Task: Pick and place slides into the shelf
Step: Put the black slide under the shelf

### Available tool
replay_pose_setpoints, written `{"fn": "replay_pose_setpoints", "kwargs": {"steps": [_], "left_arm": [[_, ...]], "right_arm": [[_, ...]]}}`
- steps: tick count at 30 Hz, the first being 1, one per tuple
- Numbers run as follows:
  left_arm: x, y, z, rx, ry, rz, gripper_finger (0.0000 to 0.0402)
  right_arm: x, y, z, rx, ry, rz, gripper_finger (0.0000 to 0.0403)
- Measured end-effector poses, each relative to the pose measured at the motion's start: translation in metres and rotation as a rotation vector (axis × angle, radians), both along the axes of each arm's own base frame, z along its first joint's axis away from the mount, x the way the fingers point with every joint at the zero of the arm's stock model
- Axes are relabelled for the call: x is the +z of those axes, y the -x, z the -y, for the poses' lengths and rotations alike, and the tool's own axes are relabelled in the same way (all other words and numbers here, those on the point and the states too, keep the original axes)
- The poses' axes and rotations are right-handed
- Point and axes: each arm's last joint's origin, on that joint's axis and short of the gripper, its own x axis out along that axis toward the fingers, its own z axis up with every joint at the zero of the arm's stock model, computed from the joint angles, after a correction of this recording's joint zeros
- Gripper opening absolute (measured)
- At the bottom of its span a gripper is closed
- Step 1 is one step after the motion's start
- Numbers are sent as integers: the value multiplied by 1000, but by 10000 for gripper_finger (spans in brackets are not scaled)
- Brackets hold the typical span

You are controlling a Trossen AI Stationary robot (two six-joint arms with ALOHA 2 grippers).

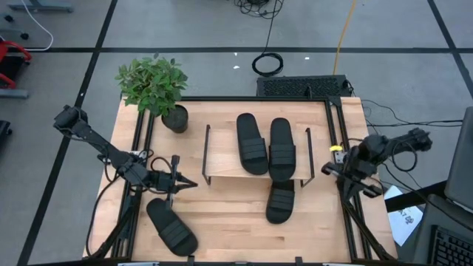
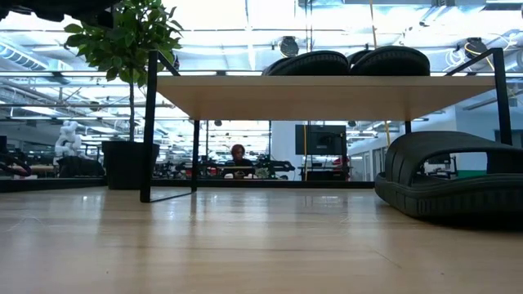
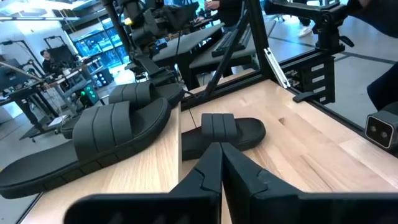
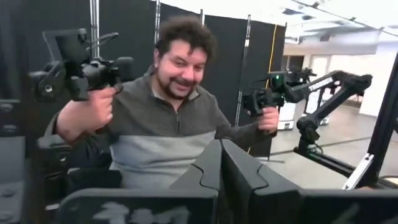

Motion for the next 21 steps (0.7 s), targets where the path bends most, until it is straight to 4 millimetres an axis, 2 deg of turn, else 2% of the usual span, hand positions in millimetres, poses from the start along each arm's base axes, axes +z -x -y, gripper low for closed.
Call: {"fn": "replay_pose_setpoints", "kwargs": {"steps": [4,9,15,18,21], "left_arm": [[0,0,0,0,2,0,19],[0,0,0,0,3,0,13],[-2,0,0,3,14,-16,3],[-4,0,0,6,29,-37,7],[-5,1,0,10,46,-51,5]], "right_arm": [[-3,-13,-14,6,36,26,1],[-2,-22,-26,30,118,261,0],[-5,-28,-31,6,223,458,0],[6,-34,-32,-109,166,466,0],[34,-42,-32,-241,135,393,0]]}}
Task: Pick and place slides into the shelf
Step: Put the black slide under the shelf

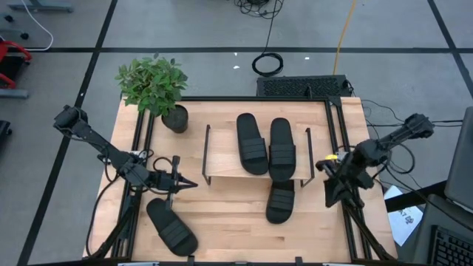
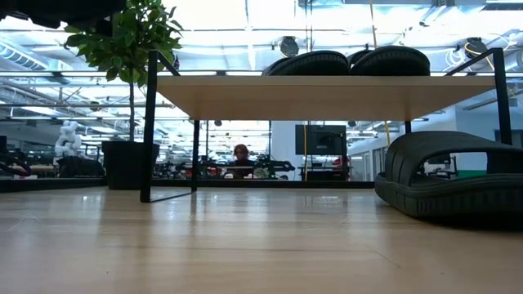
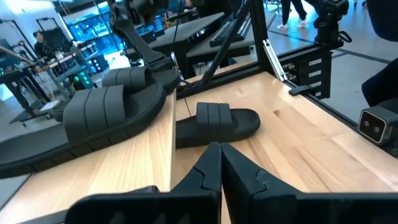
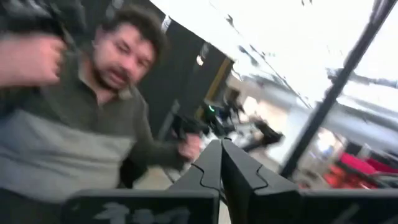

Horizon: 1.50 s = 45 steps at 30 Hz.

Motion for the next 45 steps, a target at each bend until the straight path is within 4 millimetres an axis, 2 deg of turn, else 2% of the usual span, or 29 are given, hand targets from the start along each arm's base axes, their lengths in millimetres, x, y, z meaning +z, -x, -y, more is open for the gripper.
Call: {"fn": "replay_pose_setpoints", "kwargs": {"steps": [3,4,7,9,11,14,18,24,27,31,38,41,45], "left_arm": [[0,0,0,1,5,-4,1],[0,0,0,1,5,-4,2],[-2,-1,0,1,-2,-12,6],[-4,-2,1,1,-11,-24,7],[-7,-3,2,1,-23,-36,6],[-11,-5,4,1,-41,-55,1],[-14,-7,5,0,-53,-69,6],[-10,-8,5,1,-25,-37,11],[-9,-8,5,2,-22,-28,8],[-9,-8,5,2,-20,-25,3],[-9,-8,5,2,-19,-26,6],[-9,-8,5,3,-14,-26,12],[-9,-8,5,3,-11,-27,16]], "right_arm": [[17,-5,-10,-125,167,-45,0],[22,-6,-14,-223,226,-71,0],[28,-11,-23,-691,398,-198,0],[21,-8,-28,-825,484,-281,0],[16,-5,-36,-769,467,-352,0],[17,3,-46,-614,349,-439,0],[8,10,-58,-584,277,-527,0],[-12,19,-102,-472,321,-547,0],[-21,24,-122,-552,322,-494,0],[-42,27,-135,-760,339,-464,0],[-72,6,-145,-859,329,-545,3],[-84,-4,-145,-898,301,-601,20],[-102,-19,-147,-914,301,-687,69]]}}
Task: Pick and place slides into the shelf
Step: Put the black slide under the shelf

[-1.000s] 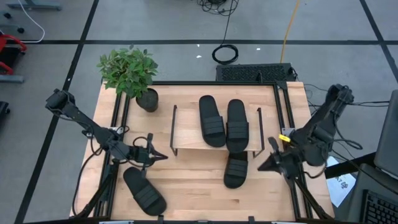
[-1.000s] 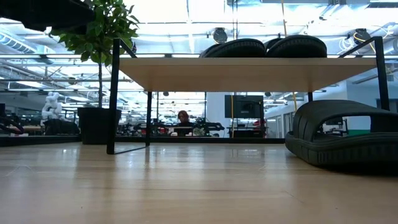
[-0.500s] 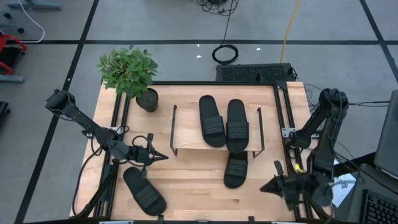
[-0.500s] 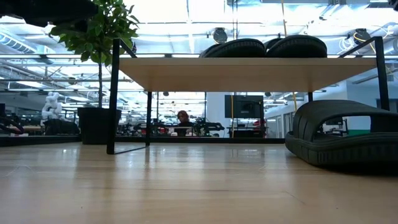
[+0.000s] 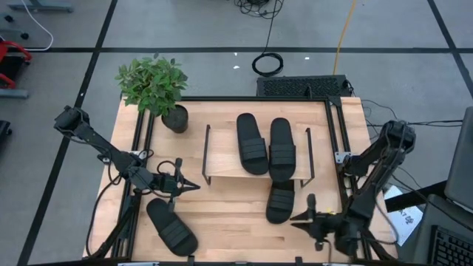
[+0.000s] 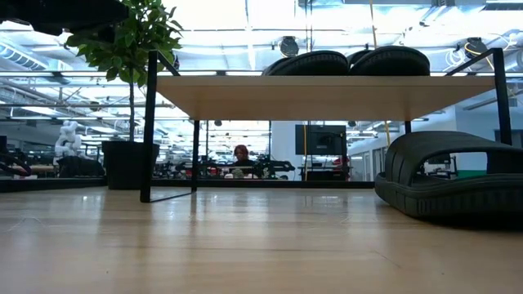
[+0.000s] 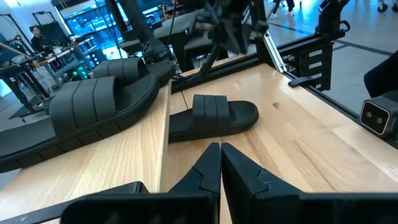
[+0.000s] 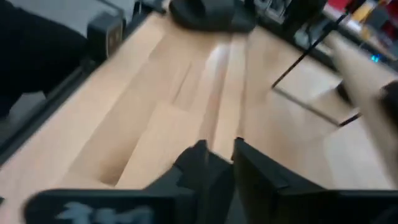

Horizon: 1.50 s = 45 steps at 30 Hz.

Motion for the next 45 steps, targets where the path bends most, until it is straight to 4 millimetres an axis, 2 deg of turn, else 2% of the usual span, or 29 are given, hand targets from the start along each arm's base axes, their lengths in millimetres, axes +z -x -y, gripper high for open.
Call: {"fn": "replay_pose_setpoints", "kwargs": {"steps": [6,10,14,21,32,36,40,45], "left_arm": [[0,0,0,4,25,-4,15],[0,0,0,8,48,-6,16],[0,0,0,11,62,-8,13],[0,0,0,12,68,-9,12],[0,0,0,8,49,-8,8],[0,0,0,8,48,-8,13],[0,0,0,8,48,-8,16],[0,0,0,8,49,-8,17]], "right_arm": [[-30,-18,-6,-14,22,-73,163],[-47,-27,-4,-51,49,-106,205],[-56,-36,2,-98,67,-125,223],[-62,-50,13,-158,89,-144,225],[-68,-48,32,-318,91,-219,176],[-69,-48,33,-337,74,-215,118],[-69,-44,30,-309,68,-235,24],[-70,-38,24,-269,76,-248,3]]}}
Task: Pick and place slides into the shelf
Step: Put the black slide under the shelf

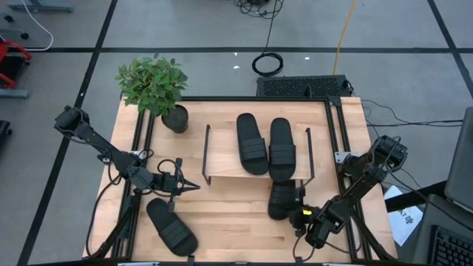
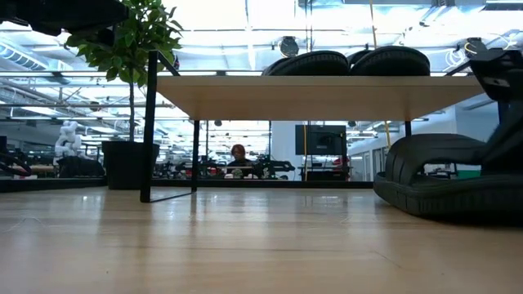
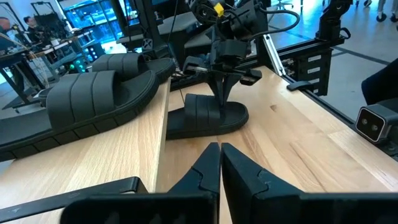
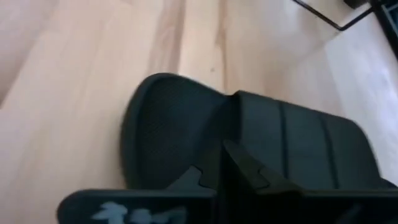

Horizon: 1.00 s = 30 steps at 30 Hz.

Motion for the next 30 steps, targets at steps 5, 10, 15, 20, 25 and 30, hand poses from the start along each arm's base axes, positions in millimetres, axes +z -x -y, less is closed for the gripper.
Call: {"fn": "replay_pose_setpoints", "kwargs": {"steps": [5,10,15,20,25,30], "left_arm": [[0,0,0,0,0,0,17],[0,0,0,1,3,0,17],[0,0,0,0,-1,0,17],[0,0,0,0,-1,0,17],[0,0,0,1,7,0,17],[0,0,0,1,7,-1,17]], "right_arm": [[-1,4,-3,33,10,-14,6],[5,1,-12,92,82,89,8],[26,-6,-35,253,148,161,8],[26,-6,-36,296,175,126,1],[28,-6,-36,286,141,128,13],[36,-3,-32,277,113,116,64]]}}
